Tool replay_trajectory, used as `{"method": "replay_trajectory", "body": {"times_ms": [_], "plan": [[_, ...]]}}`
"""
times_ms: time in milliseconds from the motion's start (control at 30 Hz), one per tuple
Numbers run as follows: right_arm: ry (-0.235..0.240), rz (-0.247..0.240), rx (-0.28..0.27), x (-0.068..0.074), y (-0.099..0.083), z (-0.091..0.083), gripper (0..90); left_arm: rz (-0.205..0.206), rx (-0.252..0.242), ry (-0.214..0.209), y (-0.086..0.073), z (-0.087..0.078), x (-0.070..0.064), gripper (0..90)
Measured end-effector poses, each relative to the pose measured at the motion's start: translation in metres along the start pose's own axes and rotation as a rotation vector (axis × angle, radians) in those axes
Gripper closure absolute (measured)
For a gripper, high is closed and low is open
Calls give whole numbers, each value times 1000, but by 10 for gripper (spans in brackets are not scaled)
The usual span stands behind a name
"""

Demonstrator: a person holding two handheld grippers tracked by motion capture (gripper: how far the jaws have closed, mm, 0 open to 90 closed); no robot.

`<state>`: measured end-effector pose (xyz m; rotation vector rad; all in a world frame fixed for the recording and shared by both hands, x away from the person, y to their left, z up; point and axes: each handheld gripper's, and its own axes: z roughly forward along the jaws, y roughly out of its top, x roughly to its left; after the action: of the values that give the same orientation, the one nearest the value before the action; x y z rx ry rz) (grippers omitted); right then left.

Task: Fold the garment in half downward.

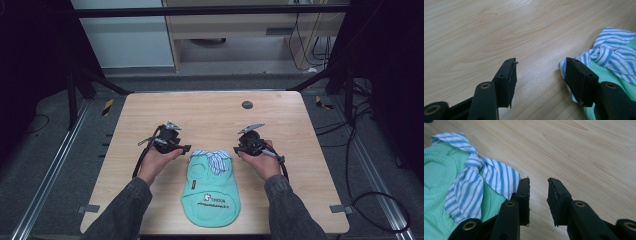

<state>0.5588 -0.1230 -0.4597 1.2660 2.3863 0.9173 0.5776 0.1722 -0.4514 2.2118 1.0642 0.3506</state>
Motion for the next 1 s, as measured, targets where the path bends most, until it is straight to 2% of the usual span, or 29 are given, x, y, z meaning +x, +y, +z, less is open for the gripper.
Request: {"method": "replay_trajectory", "body": {"times_ms": [133, 233, 267, 333, 567, 733, 1000], "plan": [[28, 10, 1, -2, 7, 3, 788, 33, 9, -8, 9, 3, -7, 492], [32, -5, 10, 2, 10, 7, 808, 29, 16, -23, 11, 6, -11, 515], [39, -9, 15, 4, 11, 8, 809, 50, 44, -22, 13, 10, -14, 518], [46, -7, 20, 7, 13, 10, 807, 68, 57, -10, 14, 13, -16, 518], [46, -30, 36, 21, 18, 21, 734, 70, 74, -15, 12, 18, -18, 520], [39, -27, 60, 20, 17, 30, 713, 67, 92, -25, 10, 22, -19, 504], [40, -24, 79, 21, 15, 34, 662, 62, 124, -37, 3, 32, -19, 480]]}}
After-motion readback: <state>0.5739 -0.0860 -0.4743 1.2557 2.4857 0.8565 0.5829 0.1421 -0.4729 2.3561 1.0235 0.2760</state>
